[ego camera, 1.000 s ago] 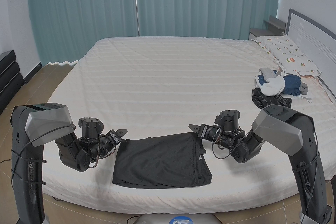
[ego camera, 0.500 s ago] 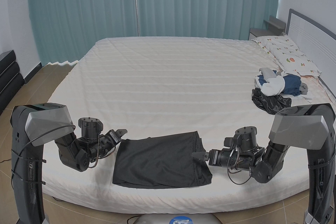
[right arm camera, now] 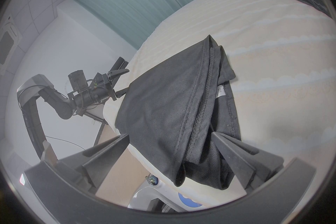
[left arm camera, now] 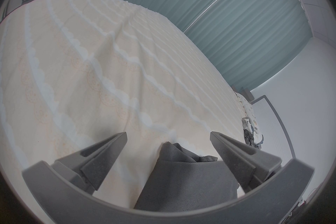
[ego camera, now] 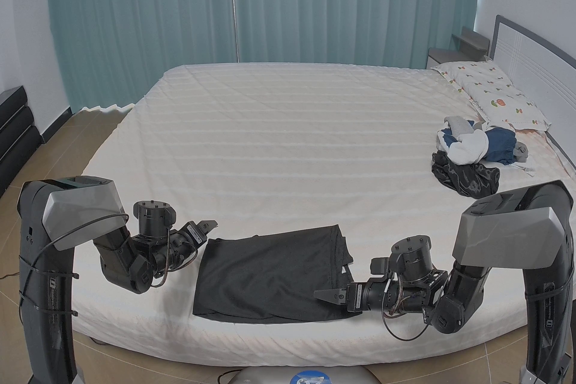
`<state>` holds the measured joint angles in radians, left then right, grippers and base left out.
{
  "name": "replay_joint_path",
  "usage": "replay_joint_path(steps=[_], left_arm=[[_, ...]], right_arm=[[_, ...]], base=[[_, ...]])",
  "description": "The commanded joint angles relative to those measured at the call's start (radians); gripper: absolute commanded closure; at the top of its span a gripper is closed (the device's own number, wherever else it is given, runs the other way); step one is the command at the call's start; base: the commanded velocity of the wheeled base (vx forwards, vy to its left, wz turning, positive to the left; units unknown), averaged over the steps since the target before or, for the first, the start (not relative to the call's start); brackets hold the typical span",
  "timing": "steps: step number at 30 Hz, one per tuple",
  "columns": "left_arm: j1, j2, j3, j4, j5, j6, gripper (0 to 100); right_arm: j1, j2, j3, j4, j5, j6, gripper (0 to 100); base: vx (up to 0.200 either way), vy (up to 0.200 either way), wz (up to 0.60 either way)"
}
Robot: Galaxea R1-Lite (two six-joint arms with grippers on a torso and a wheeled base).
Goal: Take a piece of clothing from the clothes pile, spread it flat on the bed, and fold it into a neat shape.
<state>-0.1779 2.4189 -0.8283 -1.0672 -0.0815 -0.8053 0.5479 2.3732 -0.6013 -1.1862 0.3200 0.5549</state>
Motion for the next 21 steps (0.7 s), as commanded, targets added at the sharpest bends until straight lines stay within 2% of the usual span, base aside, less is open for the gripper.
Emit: replay_joint_path(steps=[1,7,8,16,21], left_arm=[[0.000,0.000,0.000,0.000,0.000,0.000,0],[0.000,0.000,-0.002,0.000,0.000,0.000,0],[0.000,0.002,-0.003,0.000,0.000,0.000,0],[0.001,0.002,-0.005,0.003,0.000,0.000,0],[0.001,0.002,-0.008,0.007,0.000,0.000,0]], right_arm=[[0.004,0.008,0.008,0.000,-0.001,-0.007,0],[0.009,0.020,0.008,0.003,-0.009,-0.039,0],[0.015,0.023,0.006,0.007,-0.010,-0.050,100],[0.018,0.029,0.006,0.013,-0.012,-0.078,100],[0.014,0.020,0.014,0.013,-0.067,-0.082,100]], base=[[0.000,0.000,0.00],[0.000,0.000,0.00],[0.000,0.000,0.00],[0.000,0.000,0.00],[0.000,0.000,0.00]])
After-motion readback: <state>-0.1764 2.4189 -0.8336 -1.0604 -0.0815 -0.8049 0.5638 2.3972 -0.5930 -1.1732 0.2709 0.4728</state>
